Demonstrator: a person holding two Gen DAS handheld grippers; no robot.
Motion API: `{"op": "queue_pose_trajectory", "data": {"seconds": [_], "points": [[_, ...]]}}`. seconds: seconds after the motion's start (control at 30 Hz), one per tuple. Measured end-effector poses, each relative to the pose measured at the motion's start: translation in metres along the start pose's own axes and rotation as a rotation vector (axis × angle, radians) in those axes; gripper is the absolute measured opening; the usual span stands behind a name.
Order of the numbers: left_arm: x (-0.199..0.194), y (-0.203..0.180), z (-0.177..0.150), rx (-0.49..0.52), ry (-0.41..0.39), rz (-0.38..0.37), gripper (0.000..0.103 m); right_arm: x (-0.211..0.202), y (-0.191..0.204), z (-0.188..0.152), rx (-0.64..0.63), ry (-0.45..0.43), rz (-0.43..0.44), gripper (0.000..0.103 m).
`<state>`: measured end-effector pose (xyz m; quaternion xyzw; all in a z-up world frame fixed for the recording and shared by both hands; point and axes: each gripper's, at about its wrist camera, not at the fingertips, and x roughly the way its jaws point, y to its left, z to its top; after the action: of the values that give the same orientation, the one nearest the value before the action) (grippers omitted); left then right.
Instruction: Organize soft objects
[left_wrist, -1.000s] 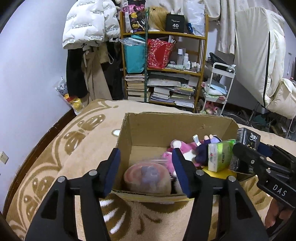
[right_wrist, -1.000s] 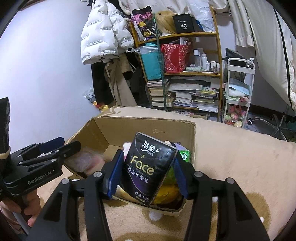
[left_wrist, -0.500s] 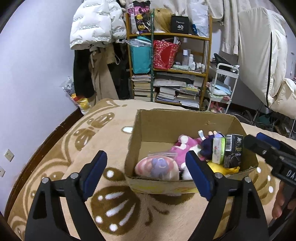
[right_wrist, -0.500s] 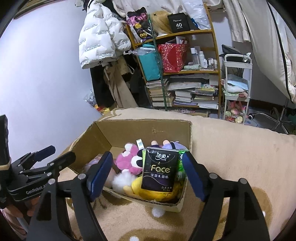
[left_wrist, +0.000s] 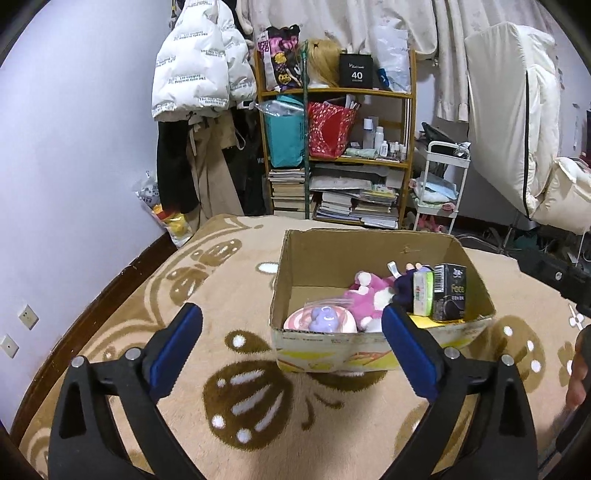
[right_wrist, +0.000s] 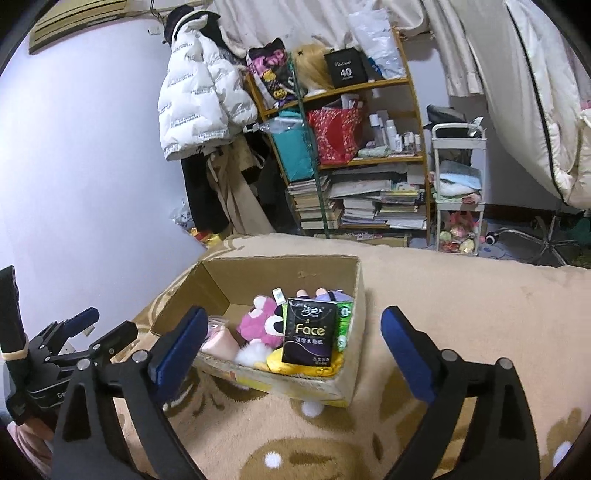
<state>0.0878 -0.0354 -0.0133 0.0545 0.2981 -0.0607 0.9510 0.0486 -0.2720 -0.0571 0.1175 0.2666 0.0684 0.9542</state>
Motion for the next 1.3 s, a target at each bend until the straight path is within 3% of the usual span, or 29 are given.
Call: {"op": "queue_pose_trajectory", "data": {"seconds": [0.47, 0.73, 1.3], "points": [[-0.053, 0.002, -0.005, 0.018, -0.068, 0.008, 0.100, -0.063, 0.002, -0.013, -0.023, -0.070, -0.067, 0.103], [-0.068, 0.008, -0.019, 0.023, -0.052, 0.026, 0.100, -0.086, -0.003, -0.026, -0.001, -0.072, -0.073, 0.103], [-0.065, 0.010, -0.020, 0.023, -0.035, 0.052, 0.100, -0.087, -0.009, -0.029, 0.008, -0.066, -0.096, 0.103]]}}
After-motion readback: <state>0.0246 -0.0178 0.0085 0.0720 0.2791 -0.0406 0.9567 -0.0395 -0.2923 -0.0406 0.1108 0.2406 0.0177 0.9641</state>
